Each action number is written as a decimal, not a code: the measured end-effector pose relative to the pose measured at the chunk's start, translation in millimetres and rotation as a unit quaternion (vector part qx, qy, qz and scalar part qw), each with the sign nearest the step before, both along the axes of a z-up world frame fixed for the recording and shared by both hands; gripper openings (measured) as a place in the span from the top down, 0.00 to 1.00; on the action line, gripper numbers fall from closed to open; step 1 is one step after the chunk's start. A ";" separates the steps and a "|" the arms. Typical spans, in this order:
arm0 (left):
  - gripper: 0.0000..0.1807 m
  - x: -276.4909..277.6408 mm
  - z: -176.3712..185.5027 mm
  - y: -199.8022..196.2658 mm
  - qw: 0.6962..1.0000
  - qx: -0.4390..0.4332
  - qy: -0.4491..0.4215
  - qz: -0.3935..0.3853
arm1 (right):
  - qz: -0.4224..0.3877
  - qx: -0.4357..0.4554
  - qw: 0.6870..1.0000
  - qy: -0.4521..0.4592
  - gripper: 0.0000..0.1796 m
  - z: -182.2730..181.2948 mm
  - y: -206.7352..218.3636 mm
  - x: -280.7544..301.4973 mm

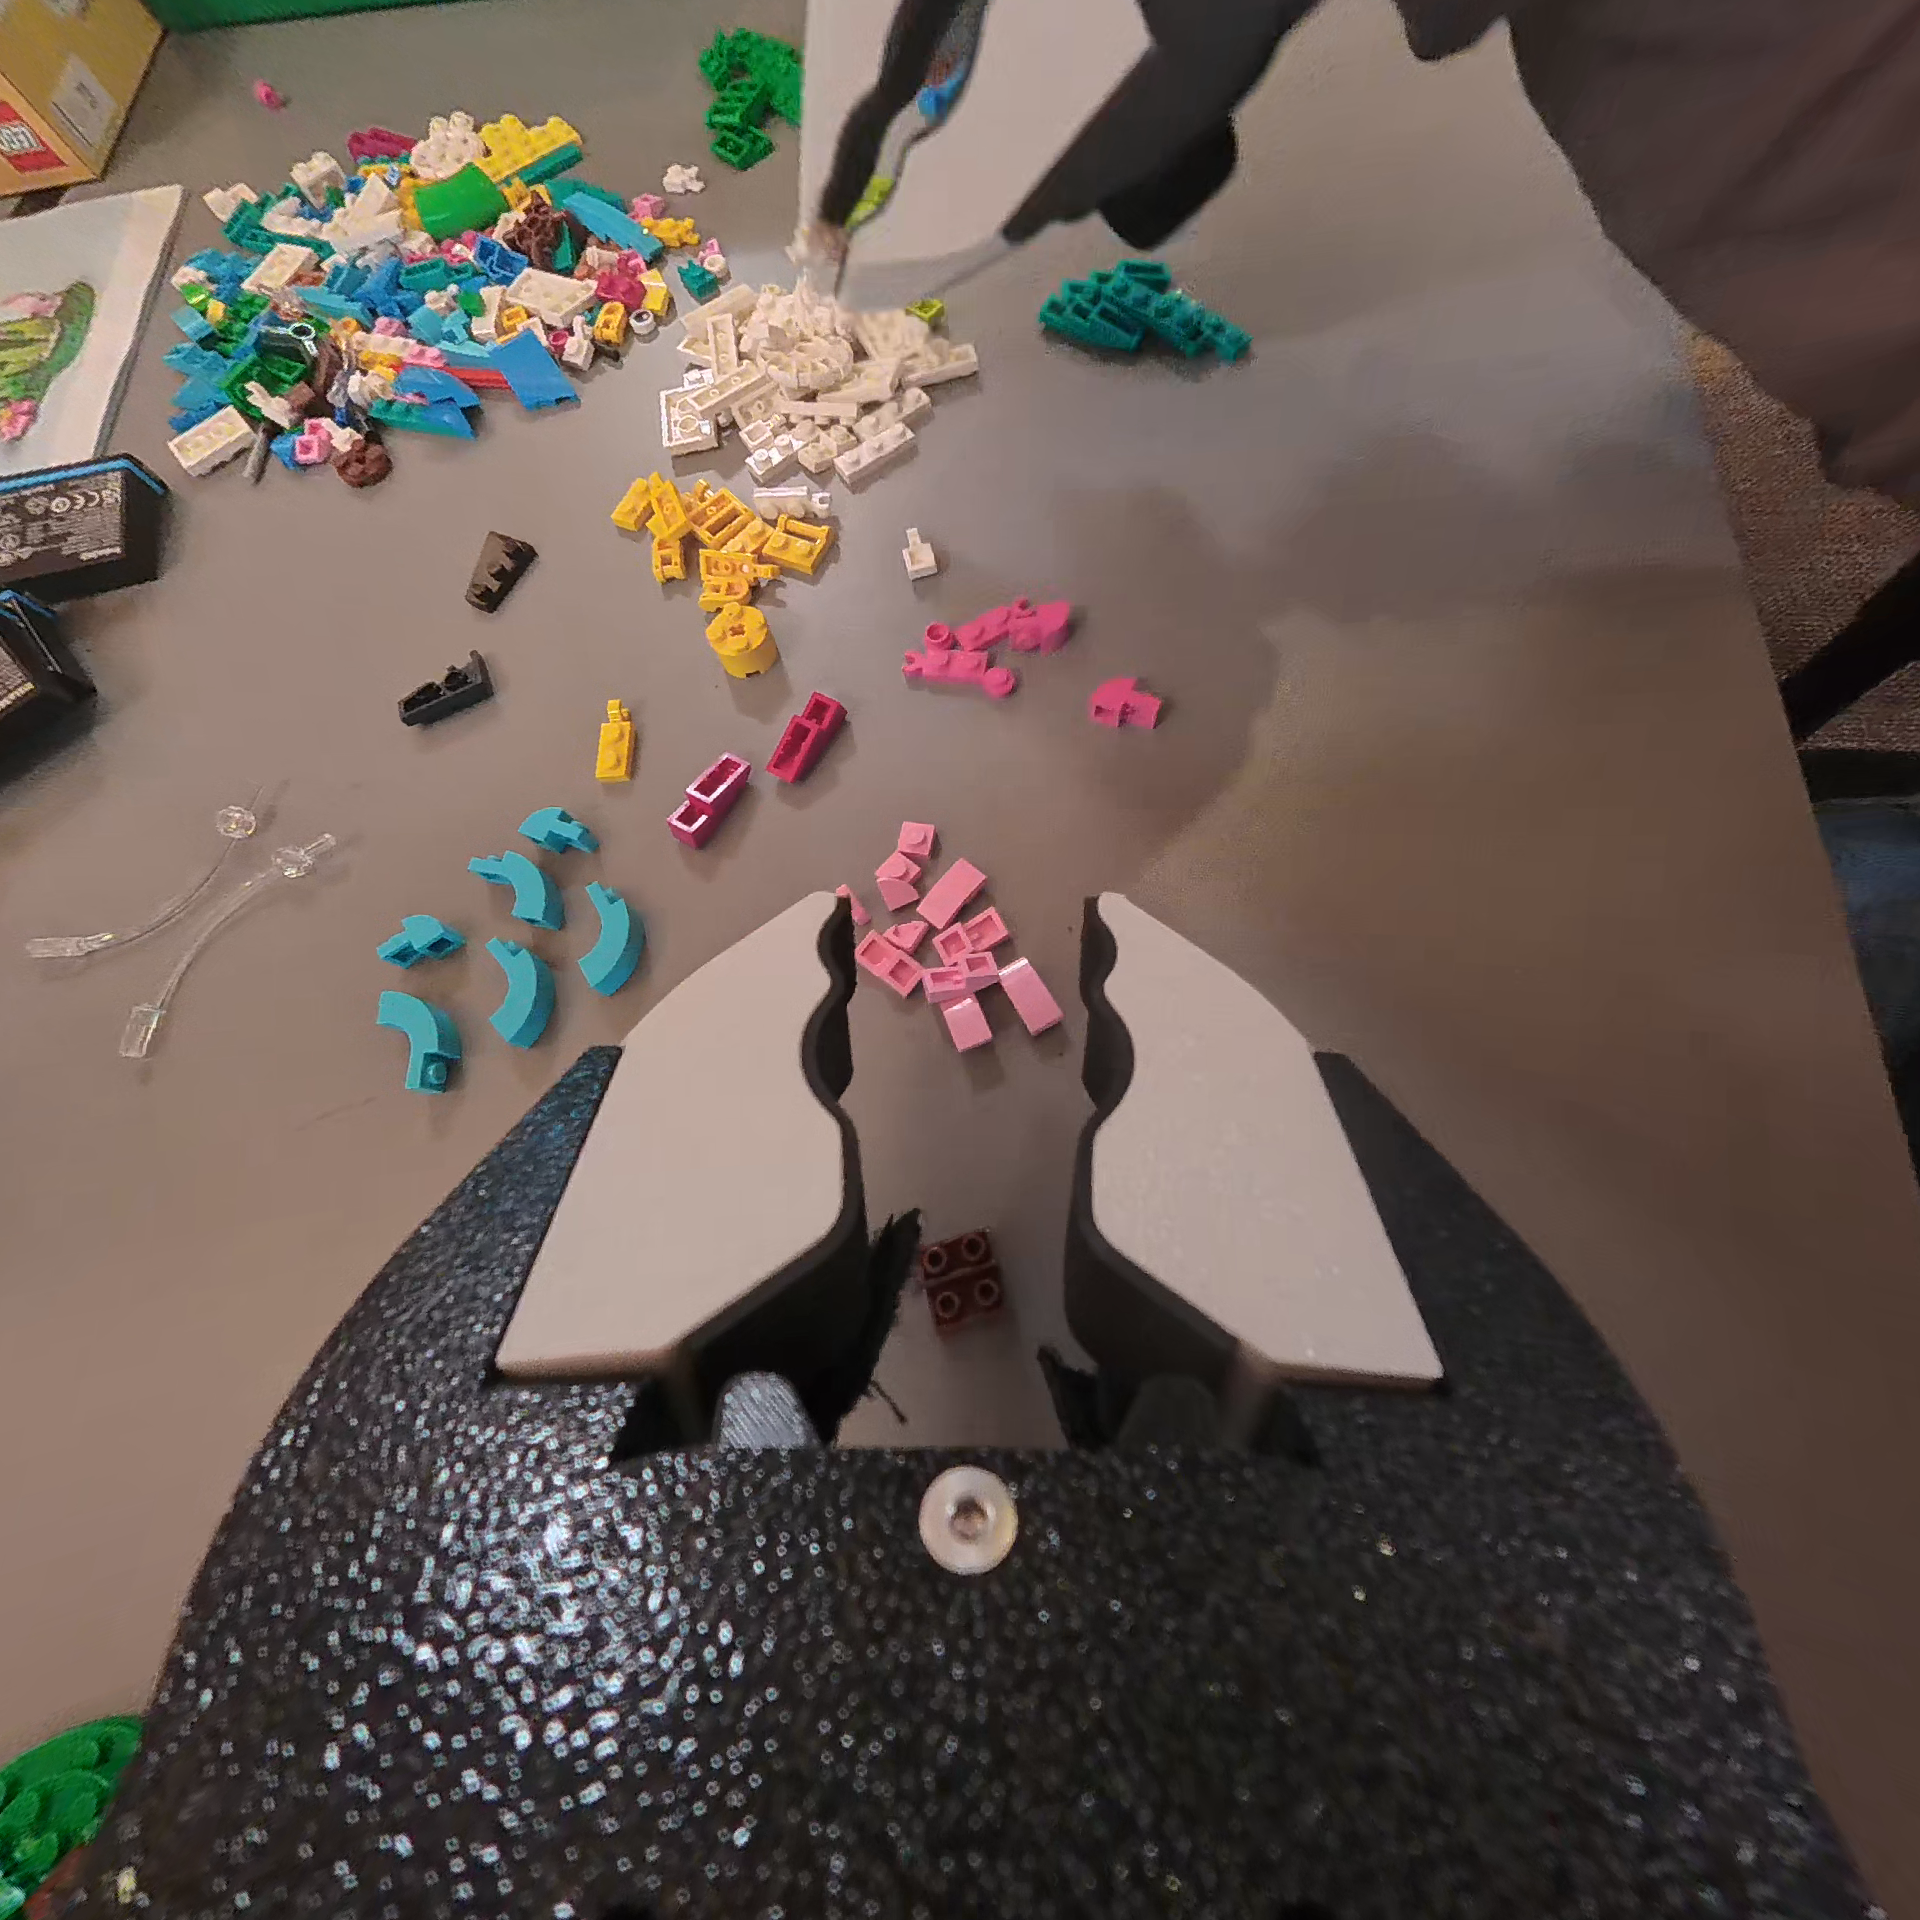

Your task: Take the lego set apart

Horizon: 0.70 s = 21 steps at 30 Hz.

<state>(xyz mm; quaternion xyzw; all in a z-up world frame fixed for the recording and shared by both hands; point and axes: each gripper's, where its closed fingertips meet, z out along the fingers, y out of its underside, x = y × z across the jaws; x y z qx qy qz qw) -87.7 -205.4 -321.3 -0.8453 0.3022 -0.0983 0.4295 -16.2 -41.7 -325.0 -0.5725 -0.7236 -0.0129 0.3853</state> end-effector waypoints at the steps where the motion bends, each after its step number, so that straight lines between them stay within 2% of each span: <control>1: 0.78 0.3 0.9 0.0 1.000 0.002 -0.001 0.000 | 0.002 0.002 1.000 -0.009 0.96 -0.4 8.5 0.8; 3: 0.78 0.6 2.6 0.1 1.000 0.004 -0.003 0.000 | 0.013 -0.007 1.000 -0.020 0.95 -2.9 17.7 -3.2; 4: 0.78 -0.1 3.4 0.4 1.000 0.007 -0.002 0.001 | 0.016 -0.010 1.000 -0.025 0.91 -4.6 21.8 -5.6; 7: 0.78 -2.6 5.9 1.5 1.000 0.014 -0.001 0.005 | 0.030 -0.011 0.998 -0.046 0.86 -9.0 28.1 -9.8; 11: 0.79 -14.9 16.7 5.0 0.999 0.044 0.009 0.024 | 0.015 0.024 0.998 -0.047 0.82 1.3 34.1 -8.6; 13: 0.80 -32.7 33.5 5.8 0.996 0.079 0.023 0.047 | 0.025 0.033 0.999 0.006 0.82 18.8 21.7 -18.2; 16: 0.80 -74.5 68.6 0.3 0.985 0.136 0.020 0.107 | 0.065 0.019 0.987 0.146 0.84 56.0 -18.5 -47.3; 19: 0.80 -127.1 84.9 -17.9 0.970 0.161 0.032 0.181 | 0.089 -0.055 0.961 0.257 0.85 81.2 -67.3 -80.1; 21: 0.81 -151.5 76.0 -39.8 0.966 0.144 0.058 0.205 | 0.121 -0.118 0.947 0.273 0.84 82.3 -103.8 -101.9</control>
